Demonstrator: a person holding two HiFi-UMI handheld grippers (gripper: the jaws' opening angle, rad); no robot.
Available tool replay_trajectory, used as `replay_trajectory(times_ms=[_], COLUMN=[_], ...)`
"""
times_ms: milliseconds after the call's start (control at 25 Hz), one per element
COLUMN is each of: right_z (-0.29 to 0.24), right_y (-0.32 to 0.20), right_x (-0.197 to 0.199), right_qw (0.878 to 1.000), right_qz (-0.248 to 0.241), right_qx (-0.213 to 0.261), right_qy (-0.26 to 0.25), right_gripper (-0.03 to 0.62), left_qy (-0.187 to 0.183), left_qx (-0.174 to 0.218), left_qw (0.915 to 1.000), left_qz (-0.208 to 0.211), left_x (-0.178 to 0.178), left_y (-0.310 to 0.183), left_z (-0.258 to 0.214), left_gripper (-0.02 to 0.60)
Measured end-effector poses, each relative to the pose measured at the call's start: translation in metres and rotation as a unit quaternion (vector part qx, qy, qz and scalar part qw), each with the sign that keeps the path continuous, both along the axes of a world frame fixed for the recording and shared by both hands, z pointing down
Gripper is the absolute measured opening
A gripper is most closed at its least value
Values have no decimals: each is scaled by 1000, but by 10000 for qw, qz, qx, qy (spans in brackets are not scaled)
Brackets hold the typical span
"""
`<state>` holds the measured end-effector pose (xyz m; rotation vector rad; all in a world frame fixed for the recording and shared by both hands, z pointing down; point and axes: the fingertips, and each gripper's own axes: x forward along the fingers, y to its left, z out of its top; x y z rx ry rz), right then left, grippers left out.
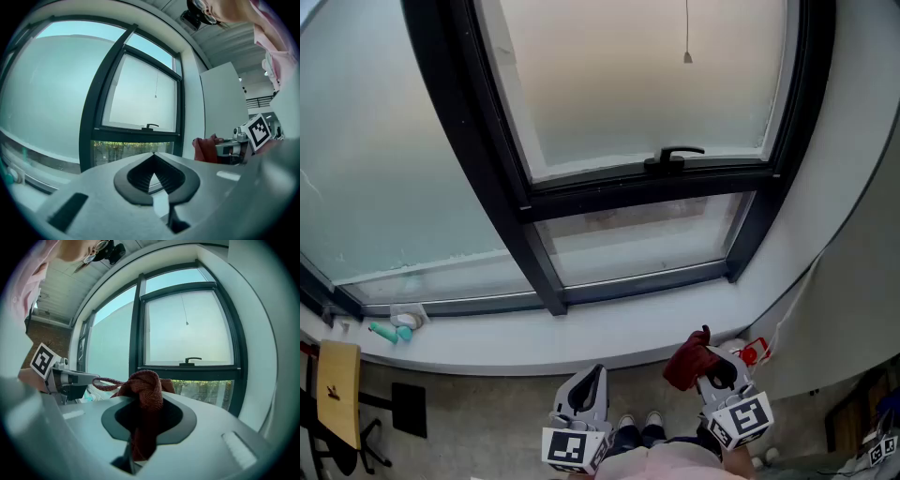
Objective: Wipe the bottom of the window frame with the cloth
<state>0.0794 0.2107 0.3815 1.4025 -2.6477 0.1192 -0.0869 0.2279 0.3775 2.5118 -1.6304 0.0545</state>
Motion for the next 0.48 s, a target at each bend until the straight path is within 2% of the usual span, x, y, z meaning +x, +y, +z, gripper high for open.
replay_trajectory(times_ms=[120,280,480], right_z=[-3,-4,-5], right_y=[0,-1,-2], right_x=[-8,-7,4], right_qw=[9999,9999,9998], right_qz=[-72,-103,-74], right_qx=[39,82,161], right_qy=[-75,-99,-130], right_gripper=[55,55,55], left_qy=[-117,-47,-86], left_qx=[163,509,517], left_qw=[9997,9984,9983], left_qz=[-100,-256,-255], left_x=[-6,-5,4], left_y=[2,4,6], left_z=[-9,-26,-30], left_gripper=[-3,-3,-3])
